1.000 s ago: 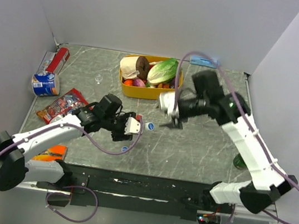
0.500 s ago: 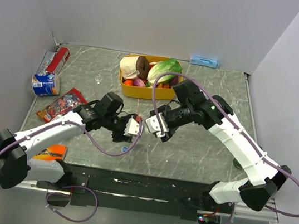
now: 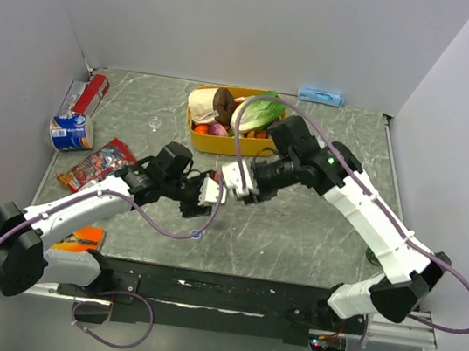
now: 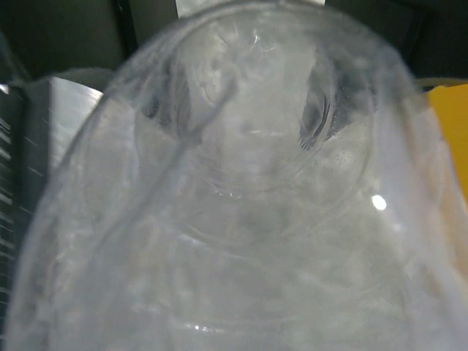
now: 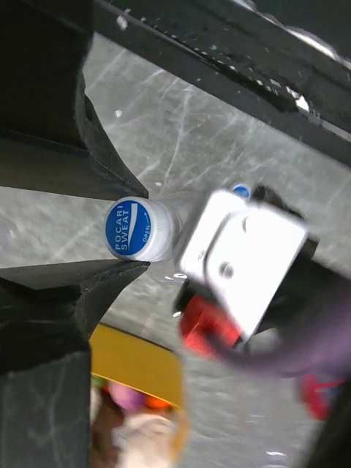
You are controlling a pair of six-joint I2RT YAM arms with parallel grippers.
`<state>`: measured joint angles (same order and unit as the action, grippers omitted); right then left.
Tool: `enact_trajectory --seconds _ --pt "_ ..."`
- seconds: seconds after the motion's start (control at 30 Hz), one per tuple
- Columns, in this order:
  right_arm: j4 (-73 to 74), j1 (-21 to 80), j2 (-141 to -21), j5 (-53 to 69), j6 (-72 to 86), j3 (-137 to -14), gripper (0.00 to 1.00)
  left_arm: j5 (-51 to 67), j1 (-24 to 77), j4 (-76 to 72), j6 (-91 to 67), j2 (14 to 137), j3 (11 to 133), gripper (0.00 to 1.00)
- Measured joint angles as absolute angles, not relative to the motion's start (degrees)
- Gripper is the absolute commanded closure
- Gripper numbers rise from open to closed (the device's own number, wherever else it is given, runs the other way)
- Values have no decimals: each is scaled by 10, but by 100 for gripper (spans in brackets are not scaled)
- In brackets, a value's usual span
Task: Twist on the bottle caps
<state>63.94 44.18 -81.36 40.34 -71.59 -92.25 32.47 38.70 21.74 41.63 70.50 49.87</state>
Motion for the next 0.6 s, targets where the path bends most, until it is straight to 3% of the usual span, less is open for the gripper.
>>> enact_trajectory --seconds 0.1,0.2,0.27,0.3,0.4,0.5,0.6 --pt "625 415 -860 382 -581 -971 91 224 394 114 341 683 457 99" --pt "642 382 -961 383 -392 -1082 87 40 422 11 274 664 408 99" --pt "608 357 -995 410 -258 -1078 83 -68 435 -17 257 672 392 99" --pt "593 345 -1004 423 -198 -1061 69 -107 444 -18 258 685 392 99" --pt "590 323 -1030 430 -97 -1050 46 -175 463 -20 256 726 397 99" --pt "597 301 -1048 432 -60 -1069 33 -201 466 -18 256 743 413 99" --pt "607 277 -1044 454 -77 -1097 28 -184 466 -23 256 735 432 99"
